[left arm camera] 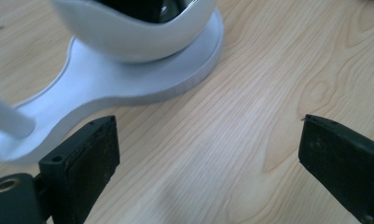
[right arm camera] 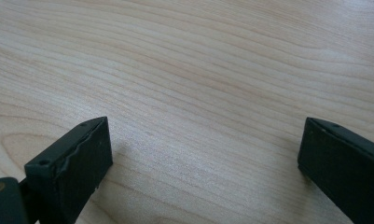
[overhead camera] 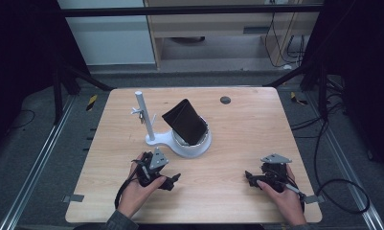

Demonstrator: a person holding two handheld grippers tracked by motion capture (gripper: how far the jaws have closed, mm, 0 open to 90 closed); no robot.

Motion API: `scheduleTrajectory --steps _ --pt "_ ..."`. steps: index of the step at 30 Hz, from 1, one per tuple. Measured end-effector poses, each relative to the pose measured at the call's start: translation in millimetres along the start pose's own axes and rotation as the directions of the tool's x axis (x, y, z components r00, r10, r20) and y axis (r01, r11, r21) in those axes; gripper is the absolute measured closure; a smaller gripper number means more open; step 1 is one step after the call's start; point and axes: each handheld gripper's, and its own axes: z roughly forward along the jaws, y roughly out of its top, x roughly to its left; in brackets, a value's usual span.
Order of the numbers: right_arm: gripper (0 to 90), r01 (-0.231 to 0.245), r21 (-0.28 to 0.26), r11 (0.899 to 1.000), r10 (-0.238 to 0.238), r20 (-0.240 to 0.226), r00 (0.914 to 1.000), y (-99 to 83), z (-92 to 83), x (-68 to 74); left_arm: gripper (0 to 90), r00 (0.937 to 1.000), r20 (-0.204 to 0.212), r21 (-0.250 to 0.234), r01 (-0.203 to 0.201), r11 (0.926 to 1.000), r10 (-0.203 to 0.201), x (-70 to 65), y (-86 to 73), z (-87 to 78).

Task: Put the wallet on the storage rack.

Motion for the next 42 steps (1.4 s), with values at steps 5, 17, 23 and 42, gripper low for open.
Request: scheduleTrajectory --steps 5,17,23,42 --pt "3.2 0.001 0.0 1.0 -0.001 0.0 1.0 0.0 0.0 0.0 5.5 0.9982 -0.039 0.042 0.047 0.998 -0.045 13.0 -24.3 -6.4" --pt "3.2 -0.001 0.0 1.0 0.001 -0.001 1.0 0.0 0.0 0.2 5.4 0.9836 -0.122 0.088 0.144 0.9856 -0.133 38.9 -55.8 -18.6" --pt "3.2 0.005 -0.002 1.0 -0.005 -0.001 1.0 -0.1 0.3 0.1 5.4 0.9717 -0.178 0.135 0.181 0.9743 -0.155 56.6 -68.0 -18.3" --pt "3.0 0.007 -0.002 1.0 -0.007 -0.004 1.0 -0.1 0.4 0.2 3.4 0.9382 -0.206 0.097 0.302 0.9483 -0.278 95.5 -88.9 -16.2"
